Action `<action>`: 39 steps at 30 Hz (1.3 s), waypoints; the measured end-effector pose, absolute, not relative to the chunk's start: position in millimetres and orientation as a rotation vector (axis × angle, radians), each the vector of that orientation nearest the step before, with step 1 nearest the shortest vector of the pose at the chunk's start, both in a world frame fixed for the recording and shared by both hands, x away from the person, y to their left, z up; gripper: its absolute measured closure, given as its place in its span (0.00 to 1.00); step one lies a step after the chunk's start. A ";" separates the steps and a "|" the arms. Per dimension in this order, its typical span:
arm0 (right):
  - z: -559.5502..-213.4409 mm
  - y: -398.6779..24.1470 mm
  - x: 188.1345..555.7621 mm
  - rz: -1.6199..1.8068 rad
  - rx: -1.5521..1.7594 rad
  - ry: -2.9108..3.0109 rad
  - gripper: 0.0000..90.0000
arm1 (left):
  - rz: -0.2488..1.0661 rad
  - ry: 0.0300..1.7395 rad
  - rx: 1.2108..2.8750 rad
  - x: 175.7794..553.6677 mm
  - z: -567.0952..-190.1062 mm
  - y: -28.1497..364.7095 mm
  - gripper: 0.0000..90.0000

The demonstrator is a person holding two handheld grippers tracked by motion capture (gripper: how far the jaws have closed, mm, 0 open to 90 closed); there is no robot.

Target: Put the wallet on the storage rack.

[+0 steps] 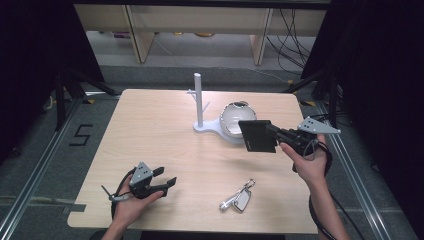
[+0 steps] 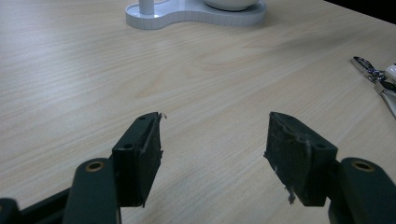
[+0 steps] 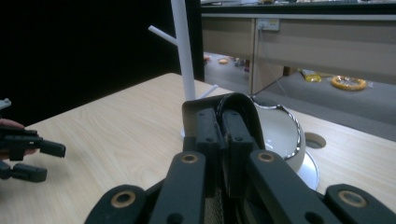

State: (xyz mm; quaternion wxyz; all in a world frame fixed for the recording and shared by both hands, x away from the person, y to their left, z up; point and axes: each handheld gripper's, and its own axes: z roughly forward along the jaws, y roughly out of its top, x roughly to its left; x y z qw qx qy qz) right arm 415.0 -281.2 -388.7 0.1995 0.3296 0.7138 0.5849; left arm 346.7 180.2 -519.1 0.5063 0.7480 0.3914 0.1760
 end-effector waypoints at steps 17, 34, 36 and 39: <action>-378.3 -254.4 461.3 1.721 0.903 1.952 0.98 | 0.422 0.954 1.793 347.1 -521.3 183.1 0.39; -390.8 -235.5 505.3 1.722 0.943 1.947 0.98 | 0.422 0.965 1.790 346.7 -521.8 183.4 0.39; -392.5 -233.5 508.1 1.703 0.946 1.953 0.98 | 0.422 0.964 1.790 346.6 -521.7 183.6 0.39; -395.6 -229.4 513.0 1.704 0.929 1.958 0.98 | 0.418 0.957 1.787 346.8 -521.9 183.8 0.39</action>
